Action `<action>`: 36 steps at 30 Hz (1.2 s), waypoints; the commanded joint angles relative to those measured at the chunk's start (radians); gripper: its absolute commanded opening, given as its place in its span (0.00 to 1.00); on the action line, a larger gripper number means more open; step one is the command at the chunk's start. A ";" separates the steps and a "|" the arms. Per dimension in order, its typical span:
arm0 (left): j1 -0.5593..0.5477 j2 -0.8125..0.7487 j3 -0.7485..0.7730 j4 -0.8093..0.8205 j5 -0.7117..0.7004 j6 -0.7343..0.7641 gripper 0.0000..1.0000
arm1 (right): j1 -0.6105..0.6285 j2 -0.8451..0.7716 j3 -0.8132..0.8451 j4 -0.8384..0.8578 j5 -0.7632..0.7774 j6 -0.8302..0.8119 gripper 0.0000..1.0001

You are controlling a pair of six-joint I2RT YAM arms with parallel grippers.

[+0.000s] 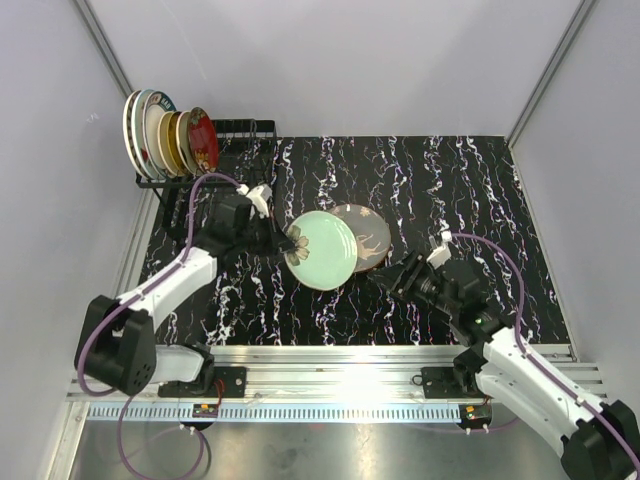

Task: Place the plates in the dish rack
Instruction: Pass the plate from the right arm to the left, then insert the plate into the dish rack

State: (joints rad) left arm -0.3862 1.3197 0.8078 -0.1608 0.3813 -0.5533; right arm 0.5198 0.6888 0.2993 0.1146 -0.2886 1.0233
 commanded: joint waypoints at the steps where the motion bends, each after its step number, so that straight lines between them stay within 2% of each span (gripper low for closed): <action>1: -0.016 -0.112 0.054 0.122 -0.033 0.027 0.00 | 0.005 -0.066 0.046 -0.157 0.086 -0.068 0.57; 4: -0.033 -0.143 0.057 0.118 -0.058 0.052 0.00 | 0.005 -0.089 0.061 -0.203 0.104 -0.089 0.50; 6: -0.039 -0.172 0.071 0.095 -0.077 0.073 0.00 | 0.005 -0.091 0.069 -0.233 0.115 -0.100 0.41; 9: -0.045 -0.217 0.111 0.043 -0.142 0.113 0.00 | 0.005 -0.090 0.070 -0.253 0.138 -0.104 0.34; 10: -0.046 -0.226 0.129 0.026 -0.191 0.122 0.00 | 0.005 -0.092 0.070 -0.253 0.141 -0.106 0.29; 12: -0.046 -0.252 0.200 -0.038 -0.254 0.148 0.00 | 0.005 -0.095 0.058 -0.247 0.157 -0.103 0.19; 16: -0.046 -0.287 0.368 -0.139 -0.353 0.184 0.00 | 0.005 -0.086 0.034 -0.211 0.157 -0.098 0.05; 19: -0.046 -0.278 0.503 -0.210 -0.452 0.217 0.00 | 0.006 -0.064 0.034 -0.199 0.155 -0.106 0.00; 24: -0.046 -0.234 0.669 -0.276 -0.616 0.283 0.00 | 0.005 -0.040 0.049 -0.216 0.158 -0.137 0.00; 27: -0.046 -0.223 0.754 -0.283 -0.708 0.334 0.00 | 0.005 -0.043 0.050 -0.242 0.178 -0.150 0.12; 30: -0.039 -0.221 0.783 -0.267 -0.762 0.384 0.00 | 0.005 -0.037 0.050 -0.256 0.183 -0.166 0.17; 36: 0.018 -0.205 0.823 -0.238 -0.826 0.434 0.00 | 0.005 -0.003 0.050 -0.245 0.166 -0.173 0.17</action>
State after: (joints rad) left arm -0.3939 1.1156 1.5505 -0.5537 -0.3504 -0.1543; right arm 0.5201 0.6727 0.3271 -0.1459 -0.1394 0.8749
